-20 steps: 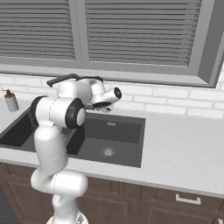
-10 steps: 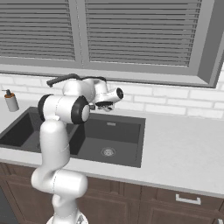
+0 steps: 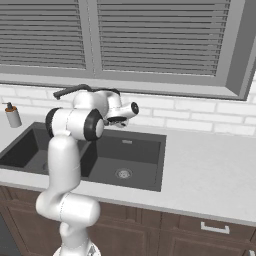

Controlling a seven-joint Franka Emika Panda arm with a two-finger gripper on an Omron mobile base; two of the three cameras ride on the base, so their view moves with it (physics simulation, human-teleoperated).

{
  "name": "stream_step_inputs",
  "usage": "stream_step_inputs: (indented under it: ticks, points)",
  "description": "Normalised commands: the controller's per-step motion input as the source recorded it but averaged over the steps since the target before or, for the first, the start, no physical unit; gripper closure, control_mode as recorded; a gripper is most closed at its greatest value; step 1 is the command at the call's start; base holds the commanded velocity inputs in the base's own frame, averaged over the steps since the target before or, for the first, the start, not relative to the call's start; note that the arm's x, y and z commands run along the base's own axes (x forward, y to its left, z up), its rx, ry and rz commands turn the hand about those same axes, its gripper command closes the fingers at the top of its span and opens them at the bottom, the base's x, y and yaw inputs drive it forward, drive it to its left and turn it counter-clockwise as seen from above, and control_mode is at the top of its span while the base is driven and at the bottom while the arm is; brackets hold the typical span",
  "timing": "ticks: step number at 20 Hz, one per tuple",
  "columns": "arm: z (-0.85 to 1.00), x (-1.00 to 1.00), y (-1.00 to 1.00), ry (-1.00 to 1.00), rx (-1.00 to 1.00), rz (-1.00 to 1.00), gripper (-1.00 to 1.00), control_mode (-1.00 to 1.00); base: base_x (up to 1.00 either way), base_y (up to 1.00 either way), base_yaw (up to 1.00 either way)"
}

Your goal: Put the colander in the sink, put the pear, apple in the colander, and turn on the sink faucet and pour water over the colander.

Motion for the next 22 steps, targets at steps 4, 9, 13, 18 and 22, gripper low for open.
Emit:
stream_step_inputs:
  ticks: [4, 9, 13, 18, 22]
  points:
    - [-0.06, 0.22, 0.14, -0.03, 0.0, 0.0, -1.0, -1.0, 0.0, 0.0, 0.0]
    - [-0.06, 0.37, 0.0, -0.03, 0.0, 0.0, -1.0, -1.0, 0.0, 0.0, 0.0]
    - [-0.11, 0.26, -0.15, -0.01, 0.0, 0.0, -1.0, -1.0, 0.0, 0.0, 0.0]
    - [-0.11, 0.25, -0.17, -0.01, 0.0, 0.0, -1.0, -1.0, 0.0, 0.0, 0.0]
    - [-0.07, 0.2, -0.05, -0.01, 0.0, 0.0, -1.0, -1.0, 0.0, 0.0, 0.0]
